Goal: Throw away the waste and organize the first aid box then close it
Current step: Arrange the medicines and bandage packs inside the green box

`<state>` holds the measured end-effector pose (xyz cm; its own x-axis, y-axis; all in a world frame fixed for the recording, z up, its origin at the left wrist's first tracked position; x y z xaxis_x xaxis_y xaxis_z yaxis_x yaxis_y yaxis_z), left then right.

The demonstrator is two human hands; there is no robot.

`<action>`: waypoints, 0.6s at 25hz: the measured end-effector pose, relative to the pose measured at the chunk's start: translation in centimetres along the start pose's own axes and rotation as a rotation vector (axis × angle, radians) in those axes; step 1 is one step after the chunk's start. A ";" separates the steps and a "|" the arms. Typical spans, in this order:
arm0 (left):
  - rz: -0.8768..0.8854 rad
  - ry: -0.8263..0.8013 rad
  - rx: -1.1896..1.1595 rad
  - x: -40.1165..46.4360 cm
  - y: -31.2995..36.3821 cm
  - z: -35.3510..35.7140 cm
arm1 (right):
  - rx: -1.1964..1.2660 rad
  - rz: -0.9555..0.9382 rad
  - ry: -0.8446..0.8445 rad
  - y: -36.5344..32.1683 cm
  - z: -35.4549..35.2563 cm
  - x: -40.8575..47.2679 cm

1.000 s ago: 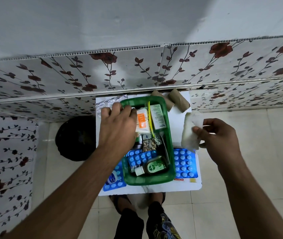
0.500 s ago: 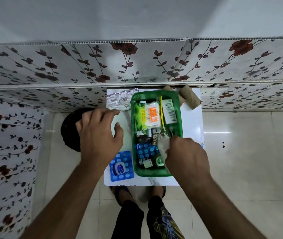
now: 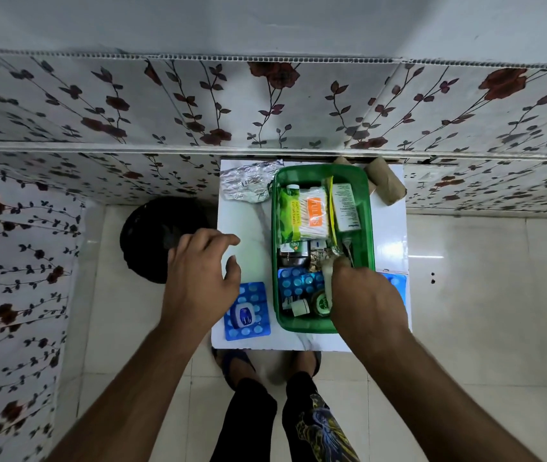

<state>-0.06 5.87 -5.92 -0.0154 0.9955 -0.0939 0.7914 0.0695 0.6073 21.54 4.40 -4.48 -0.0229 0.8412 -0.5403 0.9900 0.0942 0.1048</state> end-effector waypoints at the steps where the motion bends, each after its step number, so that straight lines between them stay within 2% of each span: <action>1: 0.003 -0.014 -0.031 -0.1 -0.3 0.0 | 0.031 -0.005 0.008 0.1 -0.4 -0.1; 3: -0.018 -0.096 -0.138 -0.7 -0.8 0.0 | 0.157 0.051 0.079 1.5 -2.3 -0.9; 5: -0.080 -0.258 -0.197 -1.9 -1.2 0.4 | 0.370 0.238 0.251 4.8 -4.4 -2.4; 7: -0.072 -0.388 -0.113 -3.4 -1.3 1.2 | 0.565 0.471 0.339 9.1 -3.4 -3.2; 9: -0.050 -0.439 -0.011 -4.4 -1.4 2.0 | 0.594 0.576 0.164 11.8 0.8 -2.6; 11: -0.055 -0.458 0.066 -4.8 -1.7 2.7 | 0.567 0.546 -0.049 12.3 5.3 -1.6; 13: -0.035 -0.480 0.125 -5.1 -1.9 3.6 | 0.585 0.528 -0.117 12.1 7.8 -0.9; 15: -0.016 -0.494 0.138 -5.4 -2.0 4.0 | 0.626 0.551 -0.098 11.9 8.7 -0.5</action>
<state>0.89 0.09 -9.80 0.2363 0.8424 -0.4842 0.8673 0.0418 0.4960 34.52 0.51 -10.20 0.4704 0.6275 -0.6205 0.7509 -0.6540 -0.0921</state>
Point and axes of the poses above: each hand's wrist, its own x-axis towards the middle knuckle, its own z-axis out of the palm, y = z × x, the point moved 5 cm from there along x, towards the middle knuckle, and after that the axes turned 13 degrees about -x, right-handed, at the moved point
